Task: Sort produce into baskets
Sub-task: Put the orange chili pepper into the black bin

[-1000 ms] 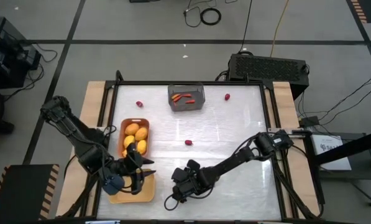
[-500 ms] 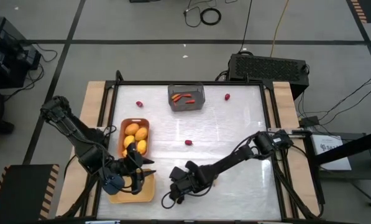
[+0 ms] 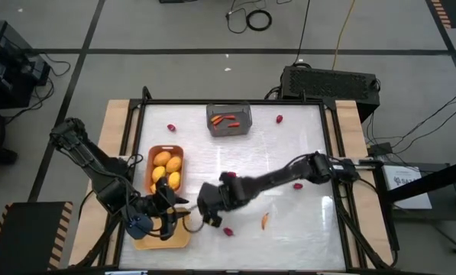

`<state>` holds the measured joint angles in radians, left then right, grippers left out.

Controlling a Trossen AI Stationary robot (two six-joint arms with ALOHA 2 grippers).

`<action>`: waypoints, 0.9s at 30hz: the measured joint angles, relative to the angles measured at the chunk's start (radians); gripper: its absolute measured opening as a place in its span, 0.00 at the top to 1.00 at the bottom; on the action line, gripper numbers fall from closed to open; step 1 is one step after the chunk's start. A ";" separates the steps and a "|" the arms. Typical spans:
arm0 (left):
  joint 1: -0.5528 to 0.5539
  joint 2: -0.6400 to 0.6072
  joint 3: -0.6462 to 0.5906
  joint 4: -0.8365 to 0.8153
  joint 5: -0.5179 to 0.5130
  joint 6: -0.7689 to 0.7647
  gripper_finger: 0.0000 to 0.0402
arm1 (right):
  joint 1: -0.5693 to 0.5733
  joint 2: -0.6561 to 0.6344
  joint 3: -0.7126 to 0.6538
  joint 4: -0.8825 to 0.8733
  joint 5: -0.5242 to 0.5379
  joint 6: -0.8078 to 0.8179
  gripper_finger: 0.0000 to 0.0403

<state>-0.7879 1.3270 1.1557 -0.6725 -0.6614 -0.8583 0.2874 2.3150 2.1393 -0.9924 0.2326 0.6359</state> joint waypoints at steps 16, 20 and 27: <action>0.011 0.000 0.000 -0.263 0.039 -0.315 0.56 | -0.369 -0.012 0.131 -0.285 0.002 -0.421 0.97; 0.068 0.000 0.000 -0.249 0.023 -0.315 0.56 | -0.466 -0.040 0.133 -0.278 0.000 -0.487 0.97; 0.232 0.000 0.000 -0.151 0.017 -0.208 0.56 | -0.616 -0.039 0.132 -0.272 -0.001 -0.605 0.97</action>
<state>-0.5563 1.3273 1.1561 -0.8236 -0.6441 -1.0663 -0.3282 2.2757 2.2711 -1.2646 0.2317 0.0306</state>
